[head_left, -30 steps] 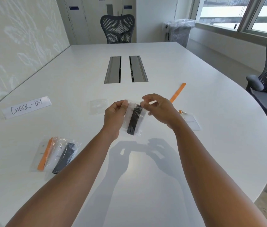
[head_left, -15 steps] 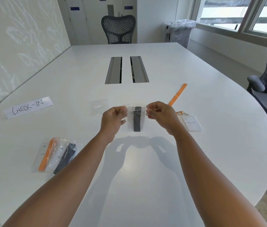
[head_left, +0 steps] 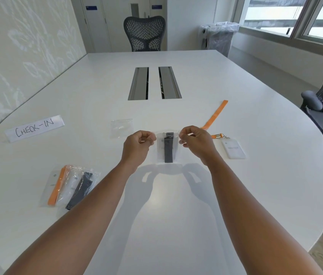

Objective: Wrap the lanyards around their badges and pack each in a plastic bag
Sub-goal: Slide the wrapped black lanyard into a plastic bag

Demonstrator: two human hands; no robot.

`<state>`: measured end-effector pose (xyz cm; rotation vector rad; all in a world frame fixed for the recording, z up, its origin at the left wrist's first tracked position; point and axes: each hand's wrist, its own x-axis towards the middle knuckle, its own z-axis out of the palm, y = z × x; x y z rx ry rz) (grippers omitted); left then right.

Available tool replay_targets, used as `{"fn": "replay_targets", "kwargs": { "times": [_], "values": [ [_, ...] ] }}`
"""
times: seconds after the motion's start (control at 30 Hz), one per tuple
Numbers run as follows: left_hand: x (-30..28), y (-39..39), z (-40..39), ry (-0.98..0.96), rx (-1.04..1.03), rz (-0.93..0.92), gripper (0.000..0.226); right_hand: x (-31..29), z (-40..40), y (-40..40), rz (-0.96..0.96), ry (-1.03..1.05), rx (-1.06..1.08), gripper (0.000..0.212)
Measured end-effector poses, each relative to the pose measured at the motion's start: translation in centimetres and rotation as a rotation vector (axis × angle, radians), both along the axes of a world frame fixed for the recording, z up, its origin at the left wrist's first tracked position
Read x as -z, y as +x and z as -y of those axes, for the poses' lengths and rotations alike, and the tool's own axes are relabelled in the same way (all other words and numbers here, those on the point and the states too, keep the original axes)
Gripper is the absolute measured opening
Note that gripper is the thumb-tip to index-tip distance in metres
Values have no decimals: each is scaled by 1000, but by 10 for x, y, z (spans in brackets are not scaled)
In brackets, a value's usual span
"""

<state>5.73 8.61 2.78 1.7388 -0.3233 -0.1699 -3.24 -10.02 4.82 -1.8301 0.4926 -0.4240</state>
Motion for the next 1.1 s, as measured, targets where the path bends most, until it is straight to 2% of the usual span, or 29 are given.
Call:
{"fn": "replay_targets", "kwargs": {
  "times": [0.13,0.3,0.53,0.83,1.1],
  "values": [
    [-2,-4,4,36,-18,18,12,0,-2,-1,-23,-10,-18,14],
    [0,-6,5,-16,28,-36,12,4,-1,-2,-4,20,-81,7],
    [1,-9,4,-31,104,-62,6,7,2,-4,18,-84,-78,0],
    [-4,-10,-3,46,104,-3,8,3,7,-3,49,-134,-87,12],
    [-6,-6,-4,166,245,93,15,2,5,0,71,-190,-112,15]
  ]
}}
